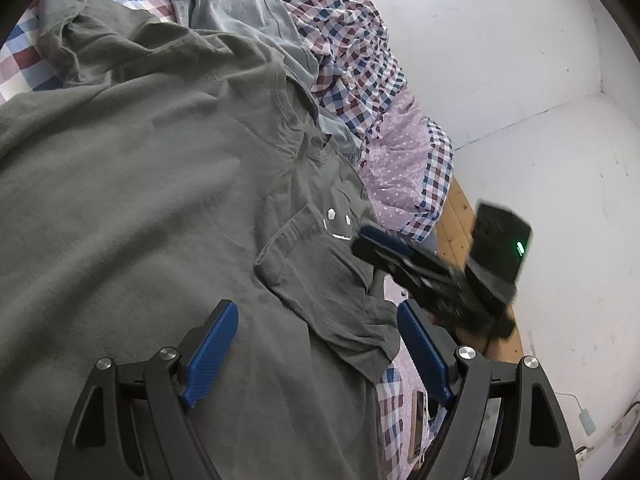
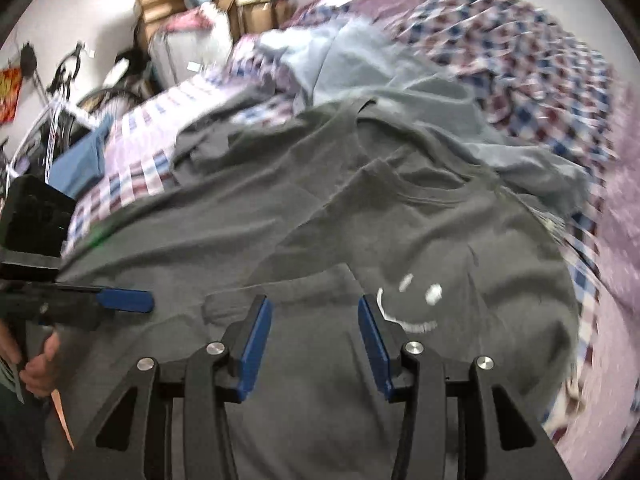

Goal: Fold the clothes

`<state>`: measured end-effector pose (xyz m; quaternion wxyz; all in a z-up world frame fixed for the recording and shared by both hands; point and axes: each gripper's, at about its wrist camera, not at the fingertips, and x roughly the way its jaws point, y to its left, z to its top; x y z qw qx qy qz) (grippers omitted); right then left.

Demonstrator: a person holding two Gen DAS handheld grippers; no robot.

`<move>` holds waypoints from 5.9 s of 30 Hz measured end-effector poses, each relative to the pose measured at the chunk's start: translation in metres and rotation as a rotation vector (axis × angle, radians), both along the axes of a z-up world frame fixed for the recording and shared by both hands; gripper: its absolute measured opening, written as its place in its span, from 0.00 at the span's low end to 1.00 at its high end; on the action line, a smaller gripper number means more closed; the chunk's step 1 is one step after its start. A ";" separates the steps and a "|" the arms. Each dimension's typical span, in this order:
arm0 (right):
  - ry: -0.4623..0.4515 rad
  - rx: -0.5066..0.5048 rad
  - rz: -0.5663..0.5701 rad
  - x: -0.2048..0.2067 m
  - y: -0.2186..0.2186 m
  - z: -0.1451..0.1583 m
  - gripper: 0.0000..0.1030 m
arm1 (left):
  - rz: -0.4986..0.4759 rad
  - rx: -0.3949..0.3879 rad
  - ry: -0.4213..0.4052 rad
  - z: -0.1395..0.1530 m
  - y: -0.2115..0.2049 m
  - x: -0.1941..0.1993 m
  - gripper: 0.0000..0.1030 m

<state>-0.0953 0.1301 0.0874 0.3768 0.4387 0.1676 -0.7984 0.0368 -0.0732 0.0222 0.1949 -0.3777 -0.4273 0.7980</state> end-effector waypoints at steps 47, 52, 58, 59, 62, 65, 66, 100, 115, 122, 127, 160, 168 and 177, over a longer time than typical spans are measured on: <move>-0.166 0.063 0.119 -0.043 -0.017 -0.025 0.03 | 0.103 0.004 -0.013 -0.001 -0.030 -0.010 0.82; 0.032 0.014 -0.045 -0.034 0.006 0.029 0.02 | 0.110 0.010 -0.013 -0.001 -0.030 -0.009 0.82; 0.305 -0.095 -0.451 -0.041 0.073 0.126 0.02 | 0.113 0.016 -0.013 -0.001 -0.032 -0.010 0.82; 0.355 -0.114 -0.526 -0.042 0.087 0.143 0.02 | 0.114 0.018 -0.013 -0.001 -0.033 -0.010 0.82; 0.482 -0.156 -0.794 -0.033 0.146 0.187 0.02 | 0.118 0.025 -0.013 -0.001 -0.035 -0.009 0.82; 0.555 -0.164 -1.026 -0.018 0.204 0.215 0.02 | 0.121 0.030 -0.014 -0.001 -0.036 -0.009 0.82; 0.555 -0.170 -1.088 -0.011 0.226 0.220 0.02 | 0.120 0.031 -0.013 -0.001 -0.036 -0.009 0.82; 0.441 -0.149 -1.287 0.095 0.245 0.148 0.02 | 0.077 0.106 0.002 0.008 -0.040 -0.013 0.82; 0.294 0.112 -0.408 0.061 -0.113 0.015 0.03 | 0.018 0.553 -0.108 -0.023 -0.072 -0.032 0.82; 0.105 0.045 -0.307 0.077 -0.105 -0.020 0.18 | 0.025 0.533 -0.154 -0.035 -0.065 -0.038 0.82; 0.054 -0.102 -0.280 0.102 -0.073 -0.018 0.50 | 0.006 0.463 -0.142 -0.034 -0.057 -0.043 0.82; 0.238 0.065 -0.313 0.090 -0.051 -0.053 0.60 | -0.070 -0.001 -0.208 -0.018 -0.018 -0.072 0.82; 0.270 0.134 -0.293 0.088 -0.067 -0.061 0.61 | -0.056 0.112 -0.211 -0.023 -0.030 -0.072 0.82; 0.301 0.163 -0.283 0.082 -0.076 -0.063 0.61 | -0.048 0.173 -0.214 -0.026 -0.035 -0.073 0.82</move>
